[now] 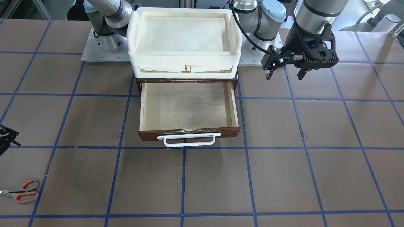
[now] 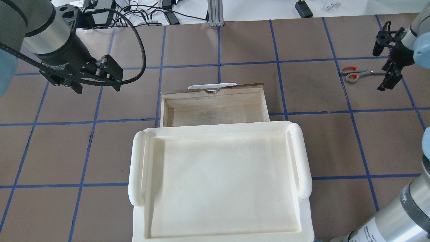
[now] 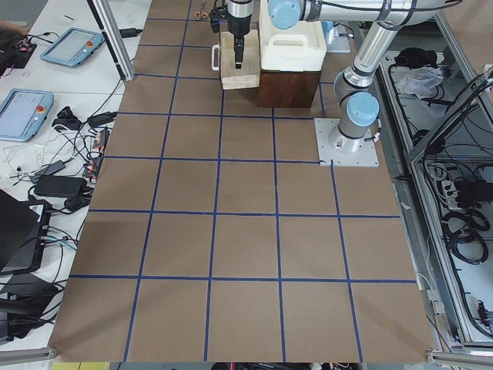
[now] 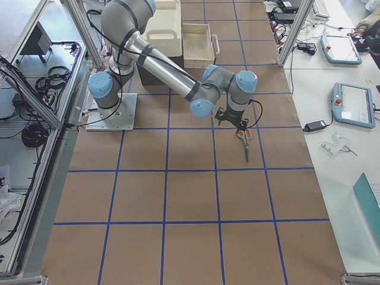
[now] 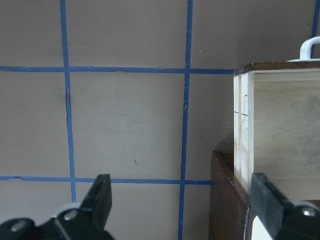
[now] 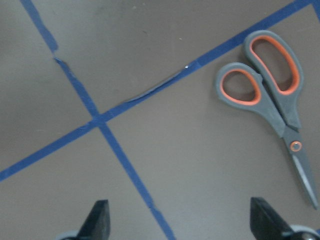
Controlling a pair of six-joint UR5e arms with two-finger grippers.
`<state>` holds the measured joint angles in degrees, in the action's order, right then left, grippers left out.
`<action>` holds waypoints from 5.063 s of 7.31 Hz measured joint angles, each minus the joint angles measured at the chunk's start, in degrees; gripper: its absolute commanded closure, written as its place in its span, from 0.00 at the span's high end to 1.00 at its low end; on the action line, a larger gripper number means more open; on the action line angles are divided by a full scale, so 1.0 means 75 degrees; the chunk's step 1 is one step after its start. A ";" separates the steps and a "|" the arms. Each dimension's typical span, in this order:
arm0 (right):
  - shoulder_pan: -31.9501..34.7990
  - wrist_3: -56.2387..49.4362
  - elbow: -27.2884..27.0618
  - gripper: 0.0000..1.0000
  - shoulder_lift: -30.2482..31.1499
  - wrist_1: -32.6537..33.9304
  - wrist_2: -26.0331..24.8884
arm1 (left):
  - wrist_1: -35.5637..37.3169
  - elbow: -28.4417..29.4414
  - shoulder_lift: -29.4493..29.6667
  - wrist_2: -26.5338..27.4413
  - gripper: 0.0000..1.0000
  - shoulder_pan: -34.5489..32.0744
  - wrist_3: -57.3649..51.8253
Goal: Put scissors in drawer and close it
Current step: 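Move the right gripper outward over the grey-and-orange scissors, then lower the right gripper and close it on the scissors' blade end, then lift the scissors with the right gripper and carry them over the drawer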
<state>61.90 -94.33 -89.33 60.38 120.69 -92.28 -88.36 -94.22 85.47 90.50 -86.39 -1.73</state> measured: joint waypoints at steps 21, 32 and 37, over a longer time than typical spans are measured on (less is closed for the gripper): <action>-0.0202 -0.3101 0.0754 0.12 -0.1463 0.1041 0.1173 | -0.0009 -0.0158 -0.0207 -0.0212 1.00 -0.0008 0.0016; 0.1133 -0.1896 0.0746 0.12 0.1677 -0.2416 0.1164 | -0.0017 -0.0105 -0.0033 -0.0494 1.00 0.0008 0.0115; 0.3360 0.0312 0.0413 0.11 0.3042 -0.3647 0.1048 | 0.0020 -0.0184 0.0181 -0.0265 1.00 0.0031 -0.0004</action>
<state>87.10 -92.00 -86.23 83.20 93.34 -84.42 -88.20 -95.60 86.83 88.51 -86.17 -1.76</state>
